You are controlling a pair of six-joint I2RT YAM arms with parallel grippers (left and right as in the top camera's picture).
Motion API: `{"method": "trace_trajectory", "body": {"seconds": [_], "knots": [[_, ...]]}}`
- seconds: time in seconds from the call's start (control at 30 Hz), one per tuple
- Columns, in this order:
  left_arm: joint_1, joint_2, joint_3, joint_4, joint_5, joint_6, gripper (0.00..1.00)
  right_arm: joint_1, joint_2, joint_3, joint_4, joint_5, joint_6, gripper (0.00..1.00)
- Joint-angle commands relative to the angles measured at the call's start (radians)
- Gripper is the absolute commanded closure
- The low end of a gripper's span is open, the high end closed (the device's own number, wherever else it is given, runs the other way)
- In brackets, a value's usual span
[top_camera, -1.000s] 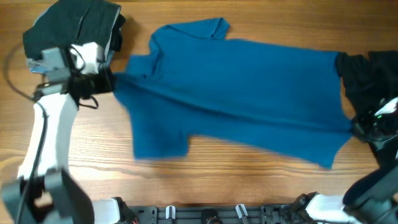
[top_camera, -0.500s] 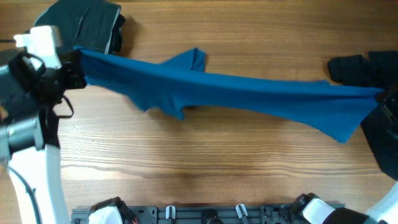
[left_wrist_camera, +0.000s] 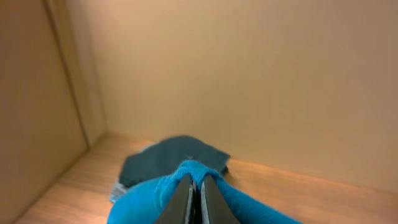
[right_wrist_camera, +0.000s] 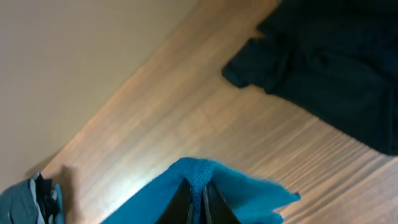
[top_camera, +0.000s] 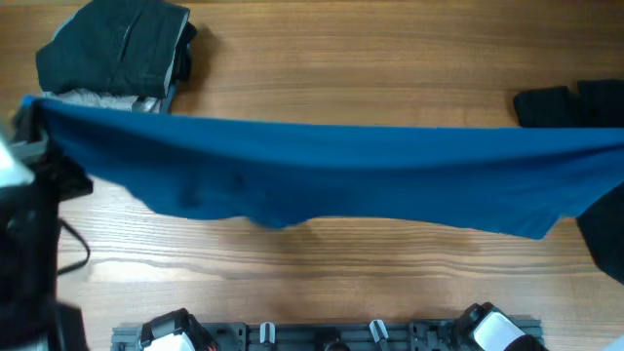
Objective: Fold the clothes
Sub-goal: 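Lift the polo by both side edges and swing it upward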
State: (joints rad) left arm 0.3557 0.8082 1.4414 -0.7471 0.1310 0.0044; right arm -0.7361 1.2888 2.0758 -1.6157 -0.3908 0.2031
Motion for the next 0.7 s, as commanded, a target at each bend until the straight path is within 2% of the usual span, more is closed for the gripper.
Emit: {"method": "trace_trajectory", "body": {"seconds": [0.0, 0.23, 0.47, 0.57, 0.67], "knots": [[0.01, -0.016, 0.156, -0.05, -0.102, -0.013, 0.96, -0.005, -0.021, 0.077, 0.008, 0.027, 0.035, 0.96], [0.01, 0.02, 0.191, -0.159, -0.151, -0.013, 0.96, -0.005, -0.037, 0.08, 0.008, 0.033, 0.032, 0.96], [0.006, 0.196, 0.191, -0.189, -0.053, -0.009, 0.96, -0.002, -0.006, 0.013, 0.008, 0.035, 0.002, 0.96], [0.006, 0.234, 0.192, -0.134, -0.04, -0.009, 0.96, -0.002, 0.008, 0.013, 0.081, -0.006, -0.018, 0.96], [0.006, 0.245, 0.192, -0.036, 0.025, -0.008, 0.96, -0.002, 0.04, 0.013, 0.296, -0.082, -0.023, 0.96]]}}
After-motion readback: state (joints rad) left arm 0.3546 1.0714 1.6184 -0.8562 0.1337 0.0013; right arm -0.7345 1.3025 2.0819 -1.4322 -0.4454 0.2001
